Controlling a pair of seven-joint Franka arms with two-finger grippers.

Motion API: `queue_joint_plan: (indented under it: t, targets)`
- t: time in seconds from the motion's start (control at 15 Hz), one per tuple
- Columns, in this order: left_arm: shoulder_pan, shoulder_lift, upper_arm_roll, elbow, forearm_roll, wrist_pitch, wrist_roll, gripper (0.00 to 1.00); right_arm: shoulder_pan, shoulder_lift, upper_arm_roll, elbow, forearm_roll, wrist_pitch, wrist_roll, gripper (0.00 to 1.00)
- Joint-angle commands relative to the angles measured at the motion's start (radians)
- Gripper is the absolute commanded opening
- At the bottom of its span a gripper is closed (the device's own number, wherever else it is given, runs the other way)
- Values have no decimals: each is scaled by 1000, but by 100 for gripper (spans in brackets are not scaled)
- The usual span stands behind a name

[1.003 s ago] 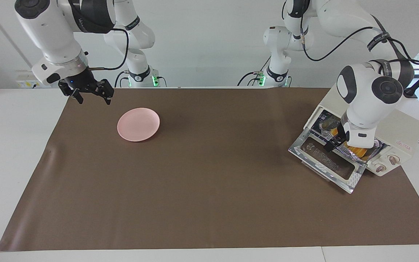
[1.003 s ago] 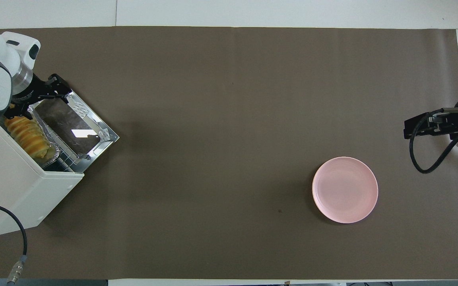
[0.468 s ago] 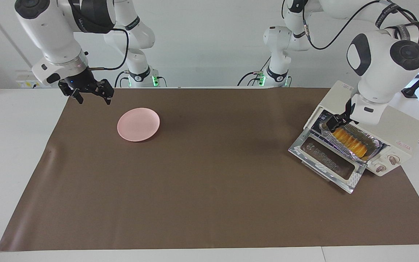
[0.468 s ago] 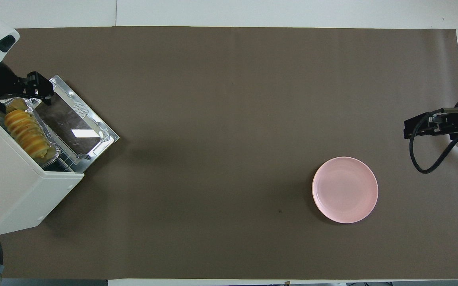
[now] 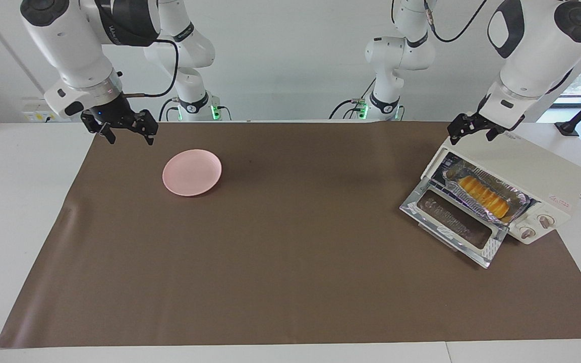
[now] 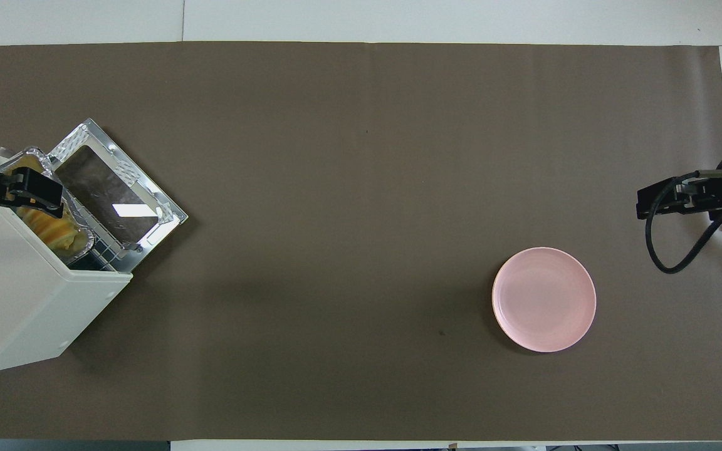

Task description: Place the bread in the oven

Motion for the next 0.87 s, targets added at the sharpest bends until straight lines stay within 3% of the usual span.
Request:
queue_joint_plan:
  t: [0.0,0.2,0.8]
  targets:
    - [29,-43,-30,-76,-28,83,38,100,-4,-22,3,-26,-12,15,-18,100]
    - [61,-50,-54,-73,-106,87,36,100,-4,-22,3,-26,-12,15,-18,100]
    - [73,-45,-77,-57,-84,84,52,100,-4,-22,3,-26,-12,15,-18,100]
